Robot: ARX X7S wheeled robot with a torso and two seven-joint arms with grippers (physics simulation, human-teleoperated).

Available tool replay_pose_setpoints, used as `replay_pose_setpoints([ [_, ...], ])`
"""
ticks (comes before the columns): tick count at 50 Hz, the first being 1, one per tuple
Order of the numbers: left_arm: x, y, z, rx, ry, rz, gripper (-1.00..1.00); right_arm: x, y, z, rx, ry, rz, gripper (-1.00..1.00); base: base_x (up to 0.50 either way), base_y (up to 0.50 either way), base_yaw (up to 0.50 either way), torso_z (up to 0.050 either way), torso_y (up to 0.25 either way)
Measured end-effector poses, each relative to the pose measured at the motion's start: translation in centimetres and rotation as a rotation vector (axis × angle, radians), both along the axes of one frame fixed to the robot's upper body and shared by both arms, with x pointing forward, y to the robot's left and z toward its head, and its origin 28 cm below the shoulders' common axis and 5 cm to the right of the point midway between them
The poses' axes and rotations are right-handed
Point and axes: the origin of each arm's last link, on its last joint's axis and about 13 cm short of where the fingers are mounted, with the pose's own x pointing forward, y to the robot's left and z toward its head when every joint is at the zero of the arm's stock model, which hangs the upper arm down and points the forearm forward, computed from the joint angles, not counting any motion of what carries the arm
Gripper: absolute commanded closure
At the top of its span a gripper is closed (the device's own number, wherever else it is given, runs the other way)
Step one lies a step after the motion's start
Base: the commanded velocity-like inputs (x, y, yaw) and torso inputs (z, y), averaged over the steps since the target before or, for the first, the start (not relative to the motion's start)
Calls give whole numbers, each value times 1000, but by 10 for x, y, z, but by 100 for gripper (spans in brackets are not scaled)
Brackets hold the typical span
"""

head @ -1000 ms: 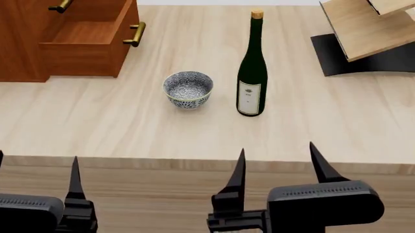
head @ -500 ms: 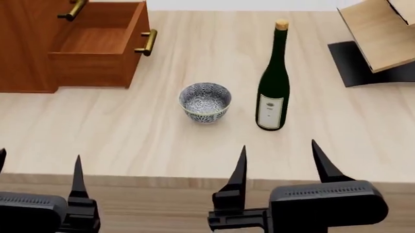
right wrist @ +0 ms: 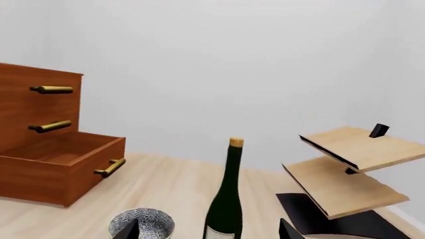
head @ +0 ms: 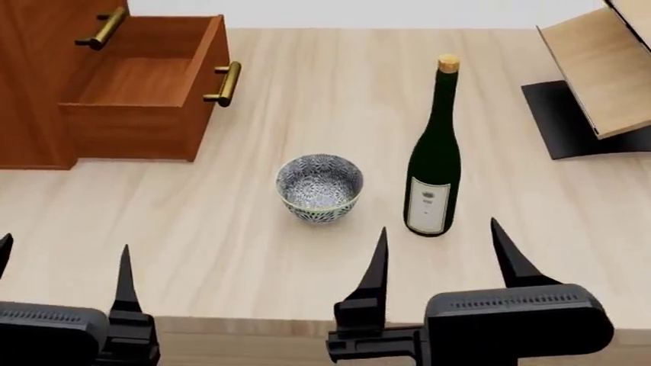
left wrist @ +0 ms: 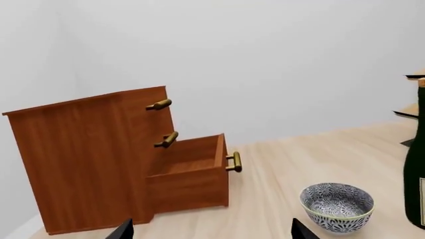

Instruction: Put the bowl in the bottom drawer of the cabinet.

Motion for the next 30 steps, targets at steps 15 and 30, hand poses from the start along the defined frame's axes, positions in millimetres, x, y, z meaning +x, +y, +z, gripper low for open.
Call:
replay_pose_setpoints([
  [15,-2,0,1,2,-4,1,-100,-2,0,2,0,-4,0,-100,195,0,0,0,0],
  [30,-3,-1,1,4,-6,-1,-100,-3,-1,3,2,-7,3,-100,193,0,0,0,0],
])
